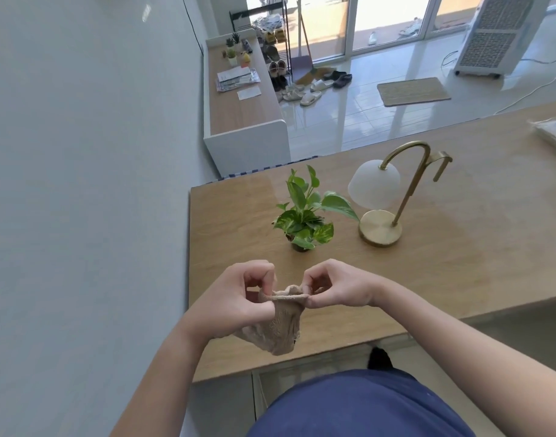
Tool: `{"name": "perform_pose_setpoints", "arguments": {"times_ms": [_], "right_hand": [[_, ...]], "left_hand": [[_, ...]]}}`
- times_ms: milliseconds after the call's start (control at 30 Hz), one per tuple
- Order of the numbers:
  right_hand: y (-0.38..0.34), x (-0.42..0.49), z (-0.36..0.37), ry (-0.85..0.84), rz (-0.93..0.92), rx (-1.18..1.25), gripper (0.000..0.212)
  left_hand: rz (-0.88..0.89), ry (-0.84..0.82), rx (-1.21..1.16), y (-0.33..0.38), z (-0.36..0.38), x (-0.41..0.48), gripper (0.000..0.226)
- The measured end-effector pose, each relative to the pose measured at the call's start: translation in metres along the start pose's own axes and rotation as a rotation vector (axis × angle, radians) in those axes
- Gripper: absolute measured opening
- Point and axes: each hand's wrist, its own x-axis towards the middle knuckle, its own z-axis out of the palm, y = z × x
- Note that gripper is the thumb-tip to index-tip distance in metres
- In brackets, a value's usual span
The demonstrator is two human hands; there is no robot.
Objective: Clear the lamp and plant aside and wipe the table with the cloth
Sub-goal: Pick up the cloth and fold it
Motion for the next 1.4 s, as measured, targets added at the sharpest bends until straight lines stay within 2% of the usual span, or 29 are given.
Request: {"name": "perform_pose_setpoints", "arguments": {"times_ms": [100,267,433,533,667,767,1000,1233,1333,1400], "right_hand": [[0.001,-0.017,-0.007,0.120,0.051,-0.088,0.012],[-0.006,-0.063,-0.036,0.361,0.017,-0.301,0.007],[-0.020,-0.108,-0.061,0.576,-0.078,-0.544,0.011],[-0.026,-0.128,-0.079,0.724,-0.195,-0.549,0.013],[-0.024,-0.148,-0.099,0.724,-0.161,-0.596,0.012],[-0.020,-0.166,-0.117,0.789,-0.162,-0.544,0.016],[0.000,-0.193,-0.154,0.821,-0.119,-0.476,0.014],[0.021,-0.205,-0.189,0.830,-0.102,-0.385,0.027],[0.034,-0.214,-0.196,0.782,-0.045,-0.369,0.022],[0.044,-0.222,-0.197,0.764,-0.015,-0.362,0.019]], "left_hand": [[0.026,0.033,0.094,-0.006,0.007,0.006,0.019],[0.051,0.224,0.283,-0.017,0.016,0.021,0.026],[0.169,0.339,0.277,0.001,0.032,0.039,0.019],[0.249,0.381,0.217,0.023,0.038,0.057,0.016],[0.215,0.361,0.271,0.043,0.054,0.089,0.018],[0.232,0.348,0.200,0.051,0.068,0.111,0.019],[0.242,0.286,0.070,0.062,0.099,0.152,0.019],[0.213,0.333,-0.056,0.066,0.131,0.178,0.024],[0.167,0.324,0.013,0.066,0.147,0.185,0.028],[0.161,0.323,0.108,0.065,0.161,0.187,0.020]]}}
